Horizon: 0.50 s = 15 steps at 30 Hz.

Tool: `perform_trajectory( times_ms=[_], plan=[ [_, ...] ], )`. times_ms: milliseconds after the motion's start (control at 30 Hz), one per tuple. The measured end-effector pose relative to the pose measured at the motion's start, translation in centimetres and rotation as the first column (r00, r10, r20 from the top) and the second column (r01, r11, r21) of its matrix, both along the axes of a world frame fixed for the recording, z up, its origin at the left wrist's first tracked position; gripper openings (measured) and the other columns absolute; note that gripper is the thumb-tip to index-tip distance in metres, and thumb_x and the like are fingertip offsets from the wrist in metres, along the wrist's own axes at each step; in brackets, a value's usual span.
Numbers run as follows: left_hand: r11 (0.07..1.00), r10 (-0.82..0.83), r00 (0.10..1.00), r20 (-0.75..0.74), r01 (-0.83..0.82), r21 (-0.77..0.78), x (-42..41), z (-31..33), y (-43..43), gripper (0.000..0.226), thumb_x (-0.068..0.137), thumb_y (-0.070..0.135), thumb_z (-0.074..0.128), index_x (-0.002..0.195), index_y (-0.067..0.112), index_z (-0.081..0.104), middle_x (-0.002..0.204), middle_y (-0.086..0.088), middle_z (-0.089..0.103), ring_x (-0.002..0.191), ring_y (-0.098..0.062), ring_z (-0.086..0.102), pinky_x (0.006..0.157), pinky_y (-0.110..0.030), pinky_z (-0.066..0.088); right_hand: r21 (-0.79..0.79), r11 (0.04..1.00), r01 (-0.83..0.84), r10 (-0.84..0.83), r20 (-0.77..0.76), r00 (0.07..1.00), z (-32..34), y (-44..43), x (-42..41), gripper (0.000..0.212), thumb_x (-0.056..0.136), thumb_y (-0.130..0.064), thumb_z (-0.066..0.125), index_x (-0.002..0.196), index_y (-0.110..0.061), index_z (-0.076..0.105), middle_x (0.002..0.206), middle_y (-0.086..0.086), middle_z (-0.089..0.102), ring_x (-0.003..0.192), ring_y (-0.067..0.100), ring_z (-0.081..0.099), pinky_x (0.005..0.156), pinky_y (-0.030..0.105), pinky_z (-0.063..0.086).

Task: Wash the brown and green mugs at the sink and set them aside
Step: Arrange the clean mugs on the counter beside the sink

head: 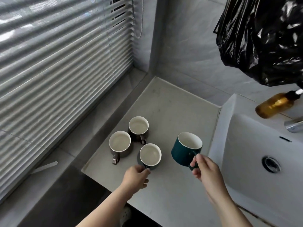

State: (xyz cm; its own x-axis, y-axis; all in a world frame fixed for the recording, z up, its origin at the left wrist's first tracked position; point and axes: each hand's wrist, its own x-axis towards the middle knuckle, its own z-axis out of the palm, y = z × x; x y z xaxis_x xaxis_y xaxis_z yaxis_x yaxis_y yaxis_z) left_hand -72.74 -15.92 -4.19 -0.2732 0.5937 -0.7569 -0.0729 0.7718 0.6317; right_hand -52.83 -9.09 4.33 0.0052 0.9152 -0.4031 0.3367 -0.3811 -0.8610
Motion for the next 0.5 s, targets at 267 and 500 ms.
perform_trajectory(
  times_ms=[267,500],
  plan=[
    [0.995,0.097,0.993,0.069,-0.097,-0.004,-0.4,2.3,1.2,0.025,0.097,0.017,0.049,0.075,0.006,0.052,0.071,-0.01,0.047,0.057,-0.028,0.057,0.057,-0.033,0.058,0.009,1.0,0.017,-0.017,-0.015,1.0,0.4,1.1,0.8,0.033,0.103,-0.023,0.044,0.077,-0.007,0.057,0.069,-0.003,0.059,0.054,0.01,0.047,0.059,0.026,0.04],
    [0.993,0.093,0.973,0.209,-0.105,0.045,0.5,6.2,1.6,0.036,0.103,0.026,0.047,0.074,0.006,0.051,0.068,-0.009,0.047,0.054,-0.026,0.06,0.063,-0.039,0.06,0.034,0.999,0.035,-0.033,-0.061,0.998,1.4,2.5,2.1,0.033,0.103,-0.023,0.044,0.077,-0.007,0.057,0.068,-0.004,0.06,0.051,0.009,0.046,0.058,0.026,0.039]
  ],
)
